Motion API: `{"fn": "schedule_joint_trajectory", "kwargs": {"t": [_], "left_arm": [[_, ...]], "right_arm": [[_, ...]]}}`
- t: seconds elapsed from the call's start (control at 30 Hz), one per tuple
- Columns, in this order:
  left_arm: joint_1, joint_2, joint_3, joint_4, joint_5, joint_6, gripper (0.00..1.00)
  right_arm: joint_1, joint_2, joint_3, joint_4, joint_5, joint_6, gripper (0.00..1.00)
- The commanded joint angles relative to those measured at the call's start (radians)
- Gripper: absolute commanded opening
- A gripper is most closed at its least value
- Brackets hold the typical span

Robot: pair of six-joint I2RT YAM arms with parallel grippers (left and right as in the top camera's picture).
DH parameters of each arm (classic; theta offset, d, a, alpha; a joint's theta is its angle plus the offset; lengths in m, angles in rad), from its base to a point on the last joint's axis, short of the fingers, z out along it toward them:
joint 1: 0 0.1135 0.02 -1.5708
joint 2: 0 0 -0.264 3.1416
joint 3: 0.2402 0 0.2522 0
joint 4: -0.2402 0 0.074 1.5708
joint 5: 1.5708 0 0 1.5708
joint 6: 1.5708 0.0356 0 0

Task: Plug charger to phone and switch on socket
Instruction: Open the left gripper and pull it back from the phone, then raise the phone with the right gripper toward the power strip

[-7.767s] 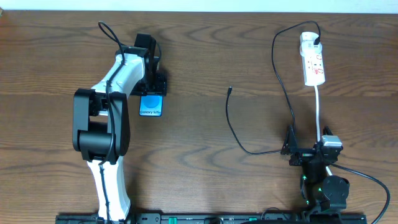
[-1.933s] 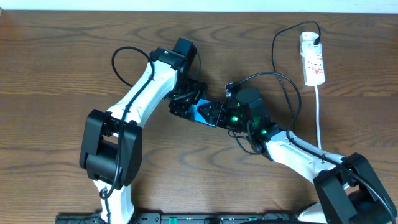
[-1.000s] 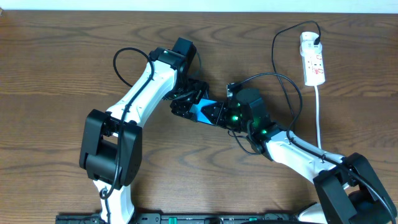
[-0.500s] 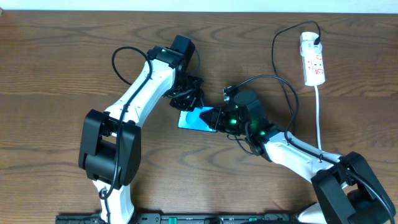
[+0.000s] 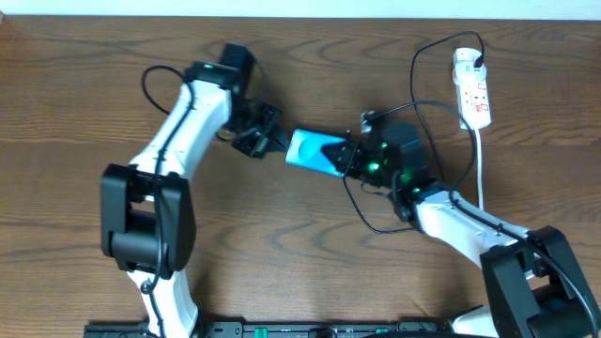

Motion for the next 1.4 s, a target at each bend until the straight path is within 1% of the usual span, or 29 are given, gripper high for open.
{"fn": "schedule_joint_trajectory", "kwargs": {"t": [0.0,0.07,0.23,0.3,0.4,0.5,0.67,0.8,0.93,0.97,1.03,1.1,1.13,1.17,1.23,1.27,1.37], "left_arm": [[0.063,-0.016,0.005,-0.002,0.159,0.216,0.07],[0.105,-0.016,0.005,0.015,0.306,0.34,0.07],[0.15,-0.016,0.005,0.118,0.587,0.467,0.07],[0.15,-0.016,0.005,0.143,0.649,0.51,0.07],[0.141,-0.016,0.005,0.143,0.656,0.543,0.07],[0.124,-0.016,0.005,0.144,0.656,0.546,0.07],[0.093,-0.016,0.005,0.144,0.656,0.605,0.08],[0.076,-0.016,0.005,0.144,0.651,0.605,0.08],[0.073,-0.016,0.005,0.145,0.629,0.605,0.17],[0.073,-0.016,0.005,0.145,0.612,0.605,0.25],[0.073,-0.016,0.005,0.144,0.583,0.605,0.46],[0.073,-0.016,0.005,0.144,0.545,0.604,0.54],[0.073,-0.016,0.005,0.144,0.521,0.604,0.64],[0.073,-0.016,0.005,0.145,0.492,0.604,0.71],[0.072,-0.016,0.005,0.158,0.468,0.605,0.76],[0.07,-0.016,0.005,0.169,0.467,0.605,0.8],[0.069,-0.016,0.005,0.201,0.472,0.613,0.86]], "right_arm": [[-0.048,-0.018,0.022,0.04,-0.097,-0.019,0.01],[-0.077,-0.03,0.022,0.048,-0.123,-0.014,0.01],[-0.118,-0.078,0.025,0.055,-0.129,0.04,0.01],[-0.122,-0.092,0.026,0.082,-0.129,0.068,0.01],[-0.121,-0.1,0.027,0.14,-0.129,0.122,0.01],[-0.121,-0.1,0.027,0.187,-0.129,0.164,0.01],[-0.124,-0.1,0.028,0.232,-0.125,0.187,0.01],[-0.124,-0.1,0.035,0.234,-0.125,0.189,0.01],[-0.13,-0.1,0.043,0.234,-0.125,0.192,0.01],[-0.134,-0.1,0.043,0.234,-0.126,0.192,0.01],[-0.14,-0.1,0.043,0.234,-0.126,0.192,0.01],[-0.144,-0.1,0.043,0.234,-0.129,0.192,0.01],[-0.144,-0.101,0.043,0.234,-0.128,0.192,0.01],[-0.146,-0.101,0.044,0.234,-0.127,0.192,0.01],[-0.149,-0.101,0.044,0.234,-0.125,0.193,0.01],[-0.15,-0.101,0.044,0.234,-0.125,0.195,0.01],[-0.15,-0.101,0.045,0.235,-0.124,0.207,0.01]]}}
